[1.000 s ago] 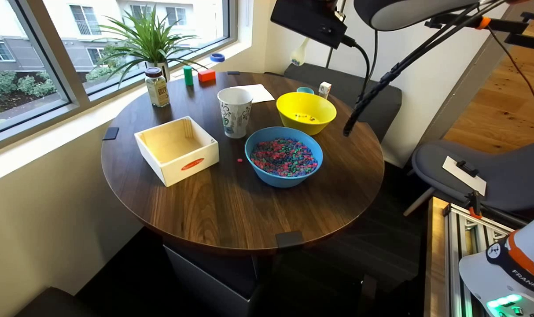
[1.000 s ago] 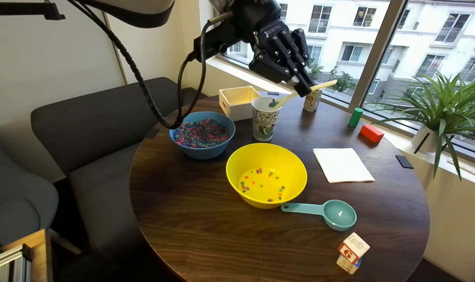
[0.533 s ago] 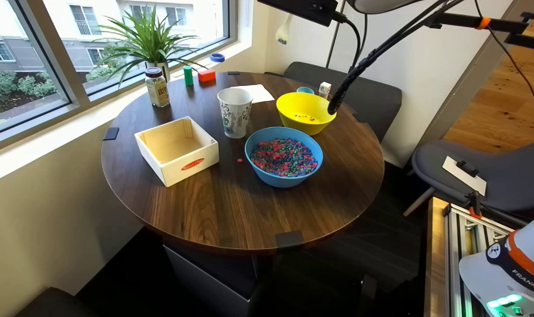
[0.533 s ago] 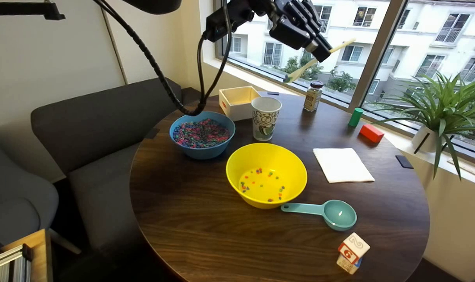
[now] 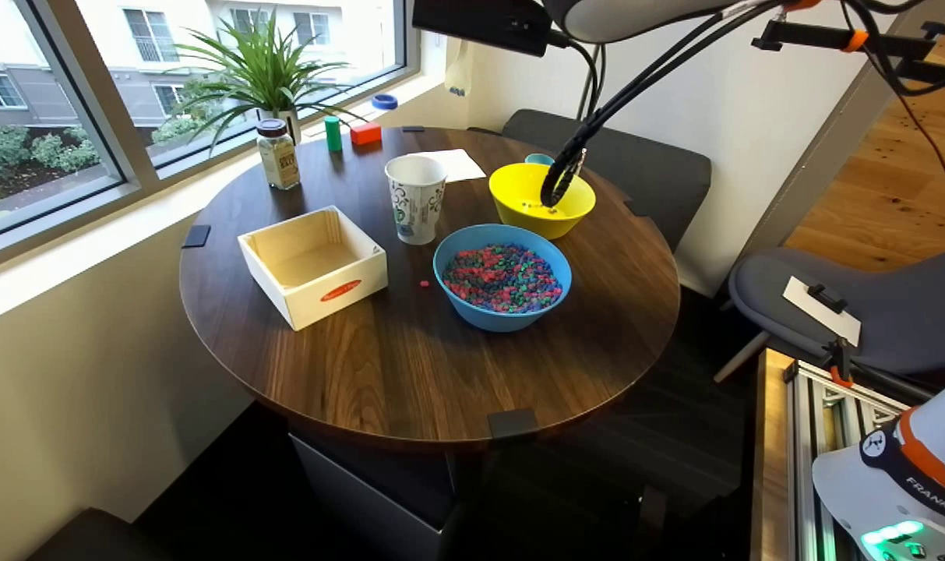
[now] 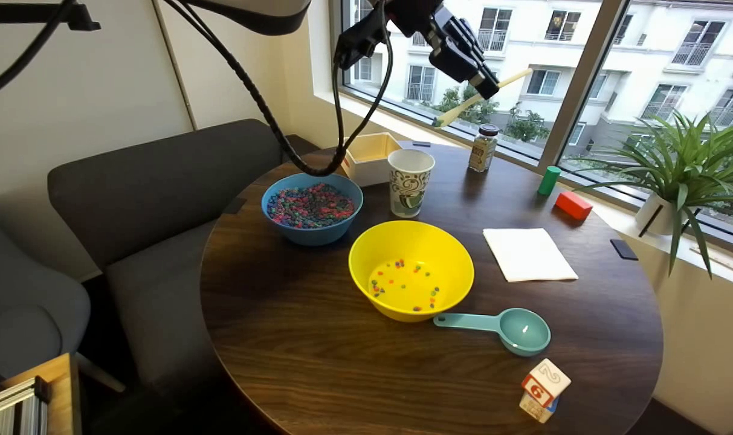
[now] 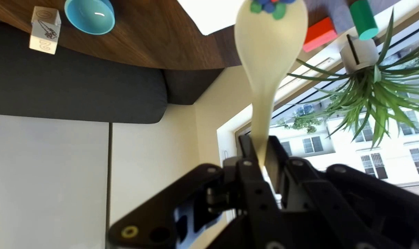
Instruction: Use the white spoon to place cereal from the blue bowl into the yellow bowl and coffee cup.
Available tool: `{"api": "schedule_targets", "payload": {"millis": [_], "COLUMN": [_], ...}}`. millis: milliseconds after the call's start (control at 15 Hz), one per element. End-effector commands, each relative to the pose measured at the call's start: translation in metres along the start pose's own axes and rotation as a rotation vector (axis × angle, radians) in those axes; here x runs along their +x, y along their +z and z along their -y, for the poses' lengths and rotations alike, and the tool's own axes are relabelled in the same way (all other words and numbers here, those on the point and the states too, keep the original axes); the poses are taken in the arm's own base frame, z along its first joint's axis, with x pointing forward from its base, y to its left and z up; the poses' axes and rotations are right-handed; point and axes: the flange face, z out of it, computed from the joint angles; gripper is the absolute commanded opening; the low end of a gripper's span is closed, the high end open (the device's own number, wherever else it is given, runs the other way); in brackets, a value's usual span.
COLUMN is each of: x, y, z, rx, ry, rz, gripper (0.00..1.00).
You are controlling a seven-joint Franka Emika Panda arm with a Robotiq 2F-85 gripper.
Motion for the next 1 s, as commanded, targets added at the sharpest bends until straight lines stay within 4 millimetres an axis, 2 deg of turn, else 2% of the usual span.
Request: {"api": "schedule_targets", "payload": {"millis": [0,400,933], "x": [-0.018,-0.047,-0.069], "y": [-0.004,-0.005,0.000], "z": [0.023,0.044,0.059], "rx": [0.016,0.008,-0.033], "ry": [-0.082,-0.209,-0.311], "rz": [0.025,-0.008,-0.105], "gripper": [0.03,0.03,0.03]}}
